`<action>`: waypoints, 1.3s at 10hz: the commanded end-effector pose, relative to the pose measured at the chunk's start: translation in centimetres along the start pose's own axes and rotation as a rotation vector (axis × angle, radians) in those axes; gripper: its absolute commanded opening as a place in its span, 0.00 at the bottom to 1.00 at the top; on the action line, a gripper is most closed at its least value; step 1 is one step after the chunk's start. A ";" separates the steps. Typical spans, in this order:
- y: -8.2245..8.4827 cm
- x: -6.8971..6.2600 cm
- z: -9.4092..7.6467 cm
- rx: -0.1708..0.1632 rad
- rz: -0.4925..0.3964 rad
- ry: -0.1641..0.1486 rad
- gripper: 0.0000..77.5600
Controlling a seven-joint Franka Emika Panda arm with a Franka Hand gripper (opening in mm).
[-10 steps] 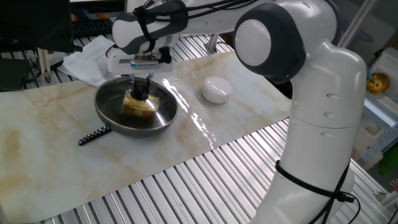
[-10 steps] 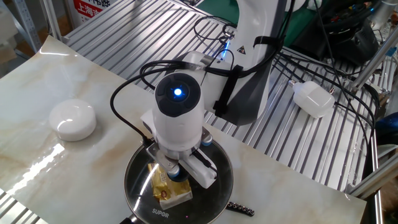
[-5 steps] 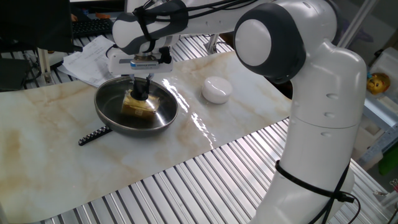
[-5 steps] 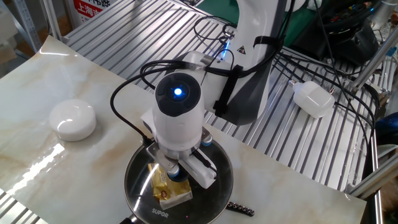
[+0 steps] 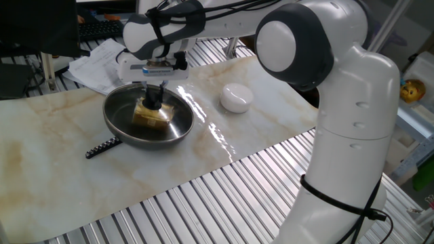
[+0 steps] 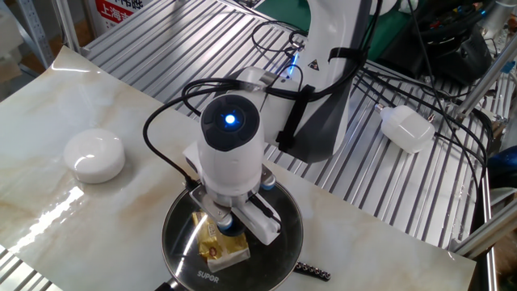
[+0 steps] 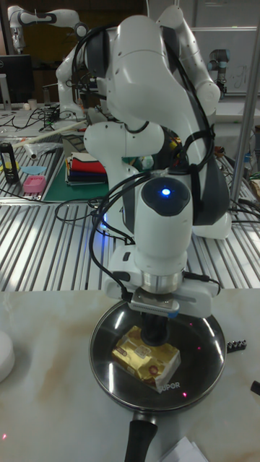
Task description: Cover the pot with the lid
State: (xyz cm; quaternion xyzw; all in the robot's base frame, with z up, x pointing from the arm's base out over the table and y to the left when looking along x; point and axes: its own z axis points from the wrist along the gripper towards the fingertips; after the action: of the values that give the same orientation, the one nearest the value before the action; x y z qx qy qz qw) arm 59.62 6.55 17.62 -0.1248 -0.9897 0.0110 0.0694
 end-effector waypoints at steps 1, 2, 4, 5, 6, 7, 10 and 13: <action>0.1 -0.2 -0.4 -0.010 0.001 -0.007 1.00; 0.1 -0.2 -0.4 -0.010 0.001 -0.007 1.00; 0.1 -0.2 -0.4 -0.010 0.001 -0.007 1.00; 0.1 -0.2 -0.4 -0.010 0.001 -0.007 1.00; 0.1 -0.2 -0.4 -0.010 0.001 -0.007 1.00; 0.1 -0.2 -0.4 -0.010 0.001 -0.007 1.00; -0.1 -0.5 -3.0 -0.054 -0.020 0.005 1.00; -0.3 -0.3 -4.3 -0.081 -0.028 0.012 1.00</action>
State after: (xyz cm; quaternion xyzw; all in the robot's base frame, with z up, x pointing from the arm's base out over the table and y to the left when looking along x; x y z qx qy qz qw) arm 60.04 6.46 19.42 -0.1201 -0.9903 -0.0092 0.0693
